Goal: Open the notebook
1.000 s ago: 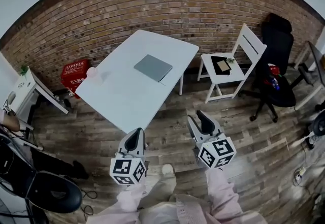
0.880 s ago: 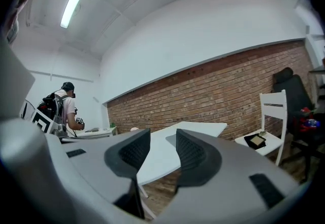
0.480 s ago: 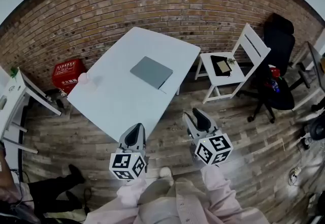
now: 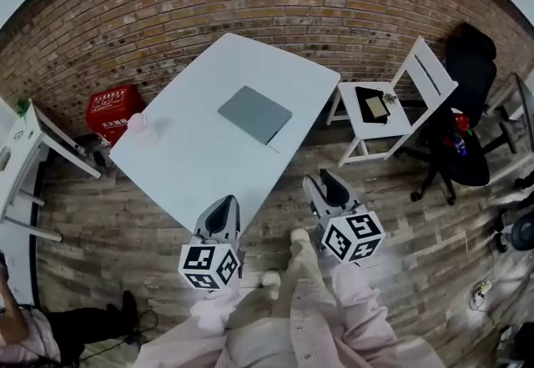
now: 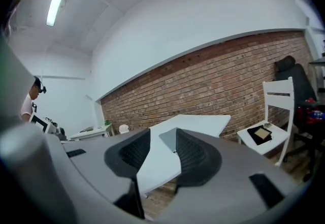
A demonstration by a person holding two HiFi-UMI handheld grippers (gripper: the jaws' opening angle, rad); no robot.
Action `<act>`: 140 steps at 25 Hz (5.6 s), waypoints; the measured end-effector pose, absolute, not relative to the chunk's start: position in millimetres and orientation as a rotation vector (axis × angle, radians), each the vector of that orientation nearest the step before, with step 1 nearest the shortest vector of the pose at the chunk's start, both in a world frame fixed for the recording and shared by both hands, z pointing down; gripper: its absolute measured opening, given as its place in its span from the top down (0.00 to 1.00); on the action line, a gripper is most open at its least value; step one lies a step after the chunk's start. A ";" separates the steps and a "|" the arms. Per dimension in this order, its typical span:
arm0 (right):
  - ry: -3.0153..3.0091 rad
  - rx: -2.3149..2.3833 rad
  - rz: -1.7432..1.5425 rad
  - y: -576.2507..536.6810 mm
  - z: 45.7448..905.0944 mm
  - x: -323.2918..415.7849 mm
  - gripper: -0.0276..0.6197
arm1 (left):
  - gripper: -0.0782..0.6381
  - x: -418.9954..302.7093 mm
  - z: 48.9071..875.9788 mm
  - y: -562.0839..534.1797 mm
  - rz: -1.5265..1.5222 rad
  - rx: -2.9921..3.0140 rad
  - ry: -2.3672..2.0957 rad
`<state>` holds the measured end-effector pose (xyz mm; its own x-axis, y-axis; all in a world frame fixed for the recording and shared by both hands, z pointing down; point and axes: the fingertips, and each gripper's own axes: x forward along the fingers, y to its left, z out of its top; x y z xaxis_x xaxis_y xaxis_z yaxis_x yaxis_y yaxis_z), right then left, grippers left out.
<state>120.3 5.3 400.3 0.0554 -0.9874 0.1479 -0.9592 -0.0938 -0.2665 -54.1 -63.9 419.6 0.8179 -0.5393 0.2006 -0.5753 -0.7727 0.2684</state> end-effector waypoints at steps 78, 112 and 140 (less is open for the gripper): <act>2.724 -1.555 -1.648 -268.4 579.9 252.8 0.89 | 0.90 81.3 542.8 -252.9 0.243 2.112 -1.198; 2.943 -1.663 -1.033 -248.1 471.0 183.7 0.92 | 0.90 0.1 506.7 -206.9 0.087 2.108 -1.356; 2.957 -2.005 -0.698 -215.7 454.8 83.8 0.92 | 0.90 -94.9 501.3 -164.2 0.080 2.145 -1.303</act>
